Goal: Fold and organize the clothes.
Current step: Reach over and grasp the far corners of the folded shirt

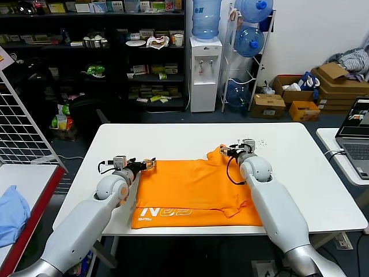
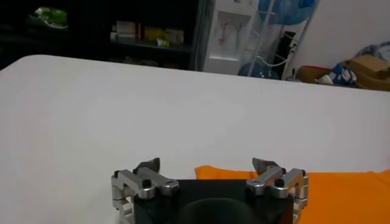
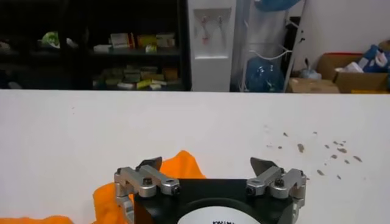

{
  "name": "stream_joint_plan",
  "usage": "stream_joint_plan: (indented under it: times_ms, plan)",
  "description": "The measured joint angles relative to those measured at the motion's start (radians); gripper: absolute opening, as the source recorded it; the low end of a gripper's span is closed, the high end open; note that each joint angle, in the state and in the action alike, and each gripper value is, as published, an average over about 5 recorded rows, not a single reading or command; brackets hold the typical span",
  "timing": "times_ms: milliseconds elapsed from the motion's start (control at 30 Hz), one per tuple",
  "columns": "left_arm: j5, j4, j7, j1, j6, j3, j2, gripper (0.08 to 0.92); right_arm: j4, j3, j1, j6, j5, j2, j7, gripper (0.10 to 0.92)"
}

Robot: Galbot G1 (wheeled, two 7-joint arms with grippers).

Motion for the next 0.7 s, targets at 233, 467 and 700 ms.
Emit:
stream_joint_plan:
  times_ms: [233, 467, 700]
  plan:
    - [-0.004, 0.014, -0.008, -0.013, 0.008, 0.027, -0.001, 0.912, -0.05, -0.014, 0.022, -0.006, -0.009, 0.014, -0.024, 0.814]
    - [-0.005, 0.009, -0.016, -0.013, 0.012, 0.04, 0.005, 0.747, -0.083, -0.02, 0.033, -0.013, -0.012, 0.023, -0.046, 0.624]
    - [-0.006, -0.007, -0.018, -0.002, 0.014, 0.051, 0.014, 0.548, -0.086, -0.026, 0.031, -0.011, -0.016, 0.021, -0.062, 0.424]
